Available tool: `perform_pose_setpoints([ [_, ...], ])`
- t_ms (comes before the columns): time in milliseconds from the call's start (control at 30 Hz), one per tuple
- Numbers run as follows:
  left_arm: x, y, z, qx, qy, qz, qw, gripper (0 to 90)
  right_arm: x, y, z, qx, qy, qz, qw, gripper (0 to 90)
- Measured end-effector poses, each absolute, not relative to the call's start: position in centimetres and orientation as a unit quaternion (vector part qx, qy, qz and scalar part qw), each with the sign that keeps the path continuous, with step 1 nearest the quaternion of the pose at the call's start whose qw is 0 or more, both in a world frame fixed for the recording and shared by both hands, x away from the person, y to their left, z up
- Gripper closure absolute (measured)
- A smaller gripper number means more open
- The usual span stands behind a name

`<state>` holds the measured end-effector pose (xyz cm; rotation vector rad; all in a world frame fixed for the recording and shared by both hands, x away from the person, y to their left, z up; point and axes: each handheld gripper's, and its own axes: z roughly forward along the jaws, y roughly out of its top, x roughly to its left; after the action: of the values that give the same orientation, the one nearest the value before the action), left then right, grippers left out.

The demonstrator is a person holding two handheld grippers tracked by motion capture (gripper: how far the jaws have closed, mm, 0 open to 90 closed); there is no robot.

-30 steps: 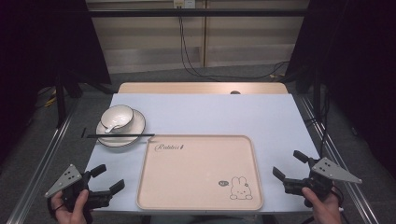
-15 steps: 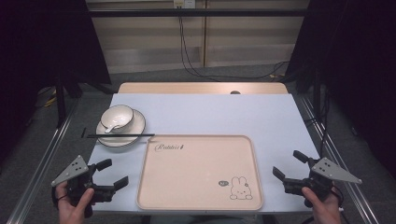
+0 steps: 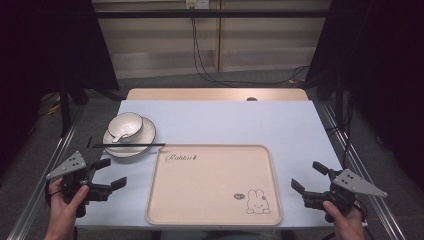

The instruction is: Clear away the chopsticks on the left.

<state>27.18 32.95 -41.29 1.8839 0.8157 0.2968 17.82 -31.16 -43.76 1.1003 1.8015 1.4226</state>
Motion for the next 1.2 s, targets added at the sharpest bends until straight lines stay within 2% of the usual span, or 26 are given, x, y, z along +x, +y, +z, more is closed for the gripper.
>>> perform_pose_setpoints([
  [167, 29.1, 33.6, -41.1, 0.781, 0.344, 0.112, 0.509, 7.0, 17.8, -31.2, -43.8, 0.416, 0.675, 0.535, 0.292, 4.9],
  [467, 32.6, 34.4, -41.5, 0.806, 0.325, 0.086, 0.487, 8.0, 17.9, -31.0, -43.9, 0.411, 0.682, 0.530, 0.292, 4.8],
  [533, 33.2, 34.5, -41.8, 0.811, 0.324, 0.094, 0.478, 6.0, 17.9, -30.9, -43.8, 0.409, 0.683, 0.531, 0.289, 4.8],
  [667, 34.3, 34.9, -42.3, 0.825, 0.315, 0.120, 0.454, 7.7, 18.0, -30.8, -43.9, 0.407, 0.685, 0.531, 0.289, 4.8],
  [800, 35.3, 35.8, -43.1, 0.828, 0.312, 0.133, 0.446, 14.7, 17.9, -30.8, -43.9, 0.409, 0.684, 0.531, 0.289, 4.9],
  [900, 35.9, 36.3, -43.6, 0.826, 0.320, 0.136, 0.444, 24.9, 17.9, -30.8, -43.9, 0.406, 0.684, 0.532, 0.290, 4.9],
  [1100, 37.5, 37.1, -44.3, 0.836, 0.322, 0.148, 0.419, 39.7, 18.0, -30.7, -43.9, 0.407, 0.687, 0.530, 0.287, 4.9],
  [1200, 38.2, 37.1, -44.9, 0.838, 0.322, 0.147, 0.416, 41.4, 18.0, -30.7, -43.9, 0.406, 0.687, 0.530, 0.286, 4.9],
])
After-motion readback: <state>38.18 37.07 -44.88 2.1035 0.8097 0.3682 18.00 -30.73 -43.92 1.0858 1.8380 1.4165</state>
